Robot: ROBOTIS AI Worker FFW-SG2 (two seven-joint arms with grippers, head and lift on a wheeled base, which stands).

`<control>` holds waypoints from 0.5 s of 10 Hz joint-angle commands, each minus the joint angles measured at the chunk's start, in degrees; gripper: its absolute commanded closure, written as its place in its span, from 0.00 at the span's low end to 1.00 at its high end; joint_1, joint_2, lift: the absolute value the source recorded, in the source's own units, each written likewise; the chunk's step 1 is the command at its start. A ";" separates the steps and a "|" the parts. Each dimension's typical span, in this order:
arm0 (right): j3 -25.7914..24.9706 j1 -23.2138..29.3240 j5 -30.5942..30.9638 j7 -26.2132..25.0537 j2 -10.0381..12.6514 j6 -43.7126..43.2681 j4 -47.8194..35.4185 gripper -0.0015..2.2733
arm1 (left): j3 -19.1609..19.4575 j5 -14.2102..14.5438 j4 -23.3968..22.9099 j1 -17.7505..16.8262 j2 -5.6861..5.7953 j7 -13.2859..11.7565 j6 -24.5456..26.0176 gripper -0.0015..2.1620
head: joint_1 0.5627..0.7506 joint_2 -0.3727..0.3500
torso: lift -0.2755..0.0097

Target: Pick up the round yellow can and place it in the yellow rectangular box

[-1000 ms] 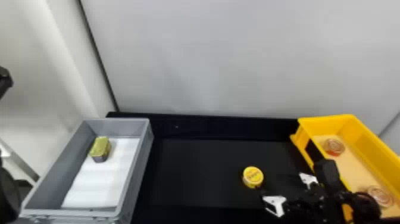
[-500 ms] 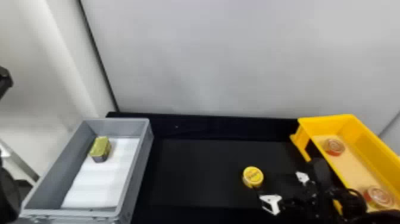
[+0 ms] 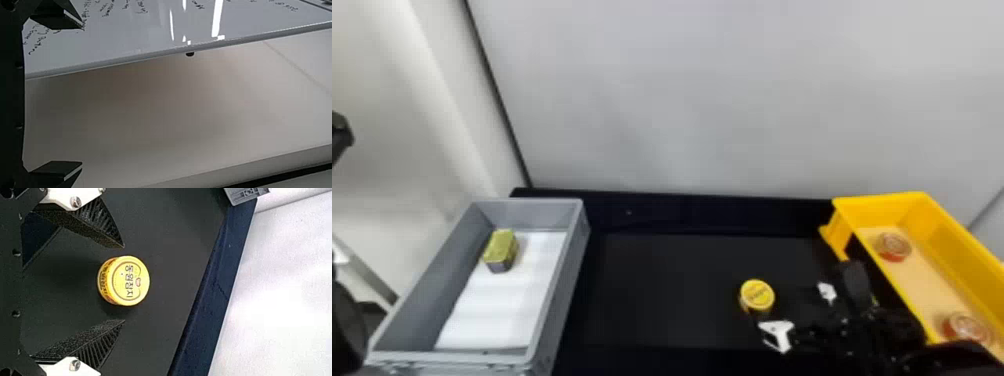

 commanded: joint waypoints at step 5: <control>2.50 -3.33 0.01 -1.61 1.02 -2.31 6.20 0.07 | -0.10 -0.10 0.00 0.01 -0.15 0.09 -0.02 0.02 | 0.70 0.53 | 0.73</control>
